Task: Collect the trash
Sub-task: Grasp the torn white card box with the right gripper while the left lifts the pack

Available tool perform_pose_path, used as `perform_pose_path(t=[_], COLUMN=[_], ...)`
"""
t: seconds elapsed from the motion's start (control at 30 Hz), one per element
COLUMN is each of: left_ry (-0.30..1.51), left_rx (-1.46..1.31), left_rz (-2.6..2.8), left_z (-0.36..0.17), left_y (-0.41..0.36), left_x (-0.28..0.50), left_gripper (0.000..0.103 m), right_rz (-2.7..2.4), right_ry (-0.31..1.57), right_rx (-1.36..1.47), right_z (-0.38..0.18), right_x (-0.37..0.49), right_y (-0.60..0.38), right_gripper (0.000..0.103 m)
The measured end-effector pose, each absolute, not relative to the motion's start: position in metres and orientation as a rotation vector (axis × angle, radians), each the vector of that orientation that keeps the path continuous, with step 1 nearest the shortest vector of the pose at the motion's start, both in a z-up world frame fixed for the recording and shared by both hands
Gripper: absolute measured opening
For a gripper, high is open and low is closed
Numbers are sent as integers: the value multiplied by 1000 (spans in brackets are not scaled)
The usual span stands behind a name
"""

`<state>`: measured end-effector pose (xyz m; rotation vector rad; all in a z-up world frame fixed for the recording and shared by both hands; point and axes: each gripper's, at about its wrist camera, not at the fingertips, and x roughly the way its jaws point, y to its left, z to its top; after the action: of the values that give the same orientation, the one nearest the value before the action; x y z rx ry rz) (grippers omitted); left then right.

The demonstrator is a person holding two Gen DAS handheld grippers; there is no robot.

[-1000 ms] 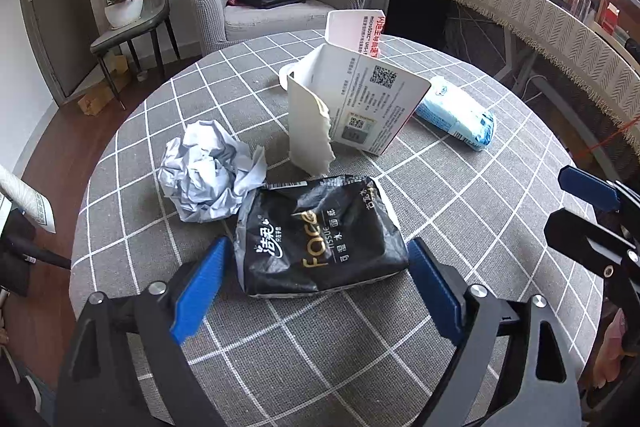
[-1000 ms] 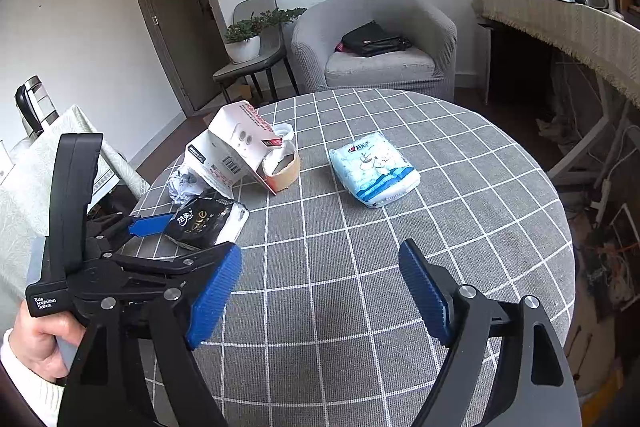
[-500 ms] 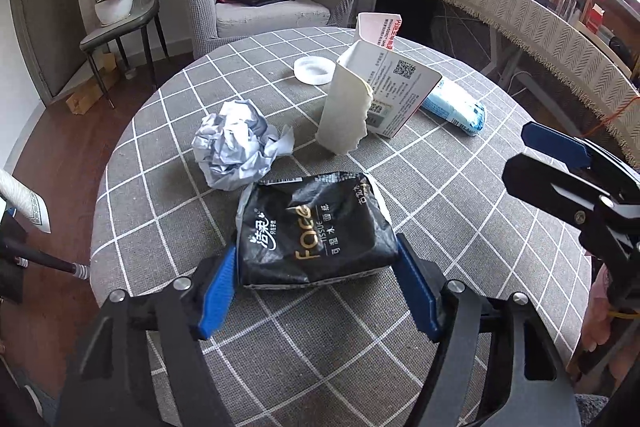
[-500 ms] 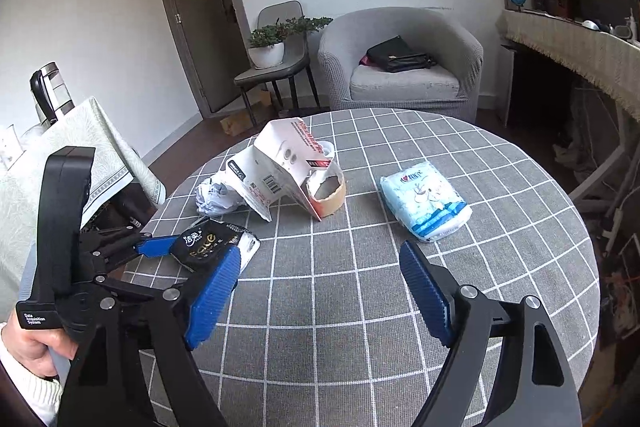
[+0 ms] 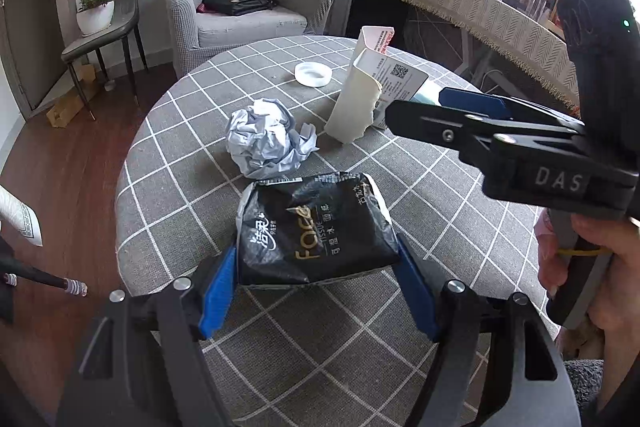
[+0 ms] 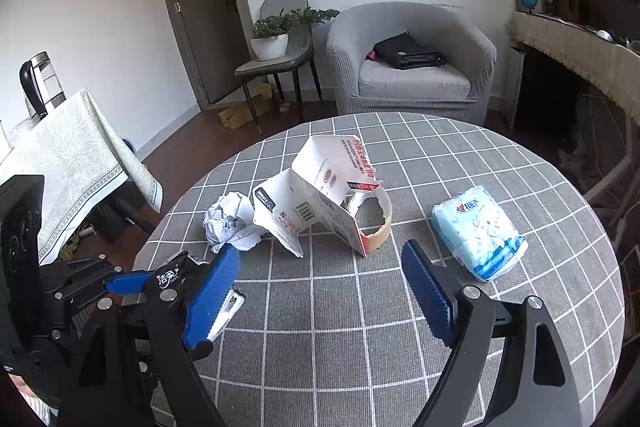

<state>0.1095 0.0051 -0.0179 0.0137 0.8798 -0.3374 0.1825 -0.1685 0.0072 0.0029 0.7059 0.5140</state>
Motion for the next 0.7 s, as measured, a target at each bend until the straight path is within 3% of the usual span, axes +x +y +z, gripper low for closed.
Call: perform_pose_path(t=[0.6, 0.7], left_ry=[870, 869], left_rx=[-53, -60], left_rz=[-337, -332], left_z=[-9, -8], left_y=[64, 73], left_x=[95, 92], left_gripper=[75, 75], right_rz=[346, 312], right_ry=[787, 778], right_rx=[12, 22], right_z=[-17, -16], right_x=[222, 226], right_y=[-129, -129], right_gripper=[84, 78])
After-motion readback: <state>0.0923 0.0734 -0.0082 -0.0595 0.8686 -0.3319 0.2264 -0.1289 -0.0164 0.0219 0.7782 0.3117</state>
